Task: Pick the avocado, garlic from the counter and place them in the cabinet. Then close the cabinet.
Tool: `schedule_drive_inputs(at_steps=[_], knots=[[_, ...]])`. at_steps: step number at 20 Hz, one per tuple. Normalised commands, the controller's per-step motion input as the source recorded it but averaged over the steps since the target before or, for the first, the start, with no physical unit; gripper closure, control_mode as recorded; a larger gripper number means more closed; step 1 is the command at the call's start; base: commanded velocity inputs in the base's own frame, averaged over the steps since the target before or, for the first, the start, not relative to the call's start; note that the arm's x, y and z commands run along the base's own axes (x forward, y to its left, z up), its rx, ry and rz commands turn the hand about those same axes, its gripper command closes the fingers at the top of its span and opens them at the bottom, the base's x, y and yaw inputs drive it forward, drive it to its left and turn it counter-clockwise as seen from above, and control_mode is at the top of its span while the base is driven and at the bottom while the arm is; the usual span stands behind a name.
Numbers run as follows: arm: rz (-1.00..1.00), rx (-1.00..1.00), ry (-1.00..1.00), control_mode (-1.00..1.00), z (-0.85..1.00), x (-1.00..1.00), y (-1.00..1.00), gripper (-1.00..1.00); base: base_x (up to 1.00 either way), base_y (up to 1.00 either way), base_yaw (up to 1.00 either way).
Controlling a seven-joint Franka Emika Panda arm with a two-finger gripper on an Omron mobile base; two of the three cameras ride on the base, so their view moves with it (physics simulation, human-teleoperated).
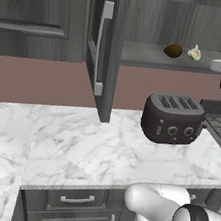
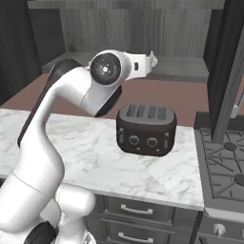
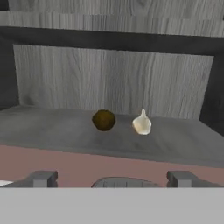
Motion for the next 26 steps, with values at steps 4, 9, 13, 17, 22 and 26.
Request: schedule_drive_inputs(at_steps=[4, 9, 13, 17, 22, 26], knots=[[0.0, -0.21, 0.05, -1.0, -0.16, -1.0, 0.44, -1.0, 0.0, 0.0, 0.0], [0.0, -0.31, 0.18, -1.0, 0.01, -0.85, 0.65, -1.0, 0.0, 0.0, 0.0], [0.0, -0.38, 0.17, -1.0, 0.15, -0.76, 0.77, -1.0, 0.0, 0.0, 0.0], [0.0, -0.39, 0.1, -1.0, 0.23, -0.92, 0.78, -1.0, 0.0, 0.0, 0.0], [0.0, -0.37, 0.0, -1.0, 0.25, -1.0, 0.7, -1.0, 0.0, 0.0, 0.0], [0.0, -0.39, 0.05, -1.0, 0.14, -0.69, 0.75, -1.0, 0.0, 0.0, 0.0]])
